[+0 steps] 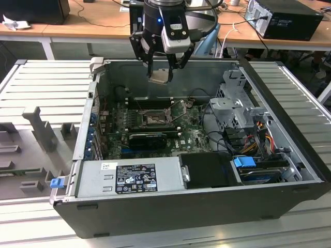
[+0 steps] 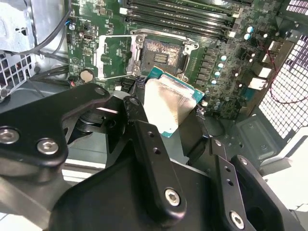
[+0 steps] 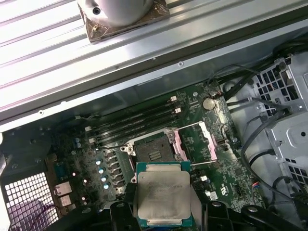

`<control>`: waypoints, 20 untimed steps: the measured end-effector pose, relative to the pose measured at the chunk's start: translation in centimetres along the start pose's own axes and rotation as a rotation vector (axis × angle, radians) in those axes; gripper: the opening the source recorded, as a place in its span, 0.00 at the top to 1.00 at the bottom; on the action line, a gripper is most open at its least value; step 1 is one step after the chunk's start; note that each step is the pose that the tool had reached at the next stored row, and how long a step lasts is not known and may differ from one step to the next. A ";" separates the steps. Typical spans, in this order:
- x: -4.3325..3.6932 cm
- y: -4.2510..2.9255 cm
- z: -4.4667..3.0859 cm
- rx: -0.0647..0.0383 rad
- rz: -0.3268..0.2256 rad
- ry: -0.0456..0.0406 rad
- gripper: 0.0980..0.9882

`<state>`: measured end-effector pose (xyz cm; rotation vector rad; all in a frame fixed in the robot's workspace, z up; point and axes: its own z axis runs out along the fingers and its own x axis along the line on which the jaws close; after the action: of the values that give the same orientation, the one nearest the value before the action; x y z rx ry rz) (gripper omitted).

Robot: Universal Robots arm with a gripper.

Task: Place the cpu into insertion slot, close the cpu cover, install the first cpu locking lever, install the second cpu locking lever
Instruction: 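Place the cpu into insertion slot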

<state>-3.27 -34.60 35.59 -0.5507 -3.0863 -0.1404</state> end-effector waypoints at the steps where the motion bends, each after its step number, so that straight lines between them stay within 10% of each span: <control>1: 0.00 0.00 0.01 0.000 0.005 -0.0004 0.52; 20: 0.00 -0.02 0.20 -0.002 0.168 -0.0150 0.52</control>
<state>-3.28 -34.60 35.38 -0.8113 -3.0363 -0.1393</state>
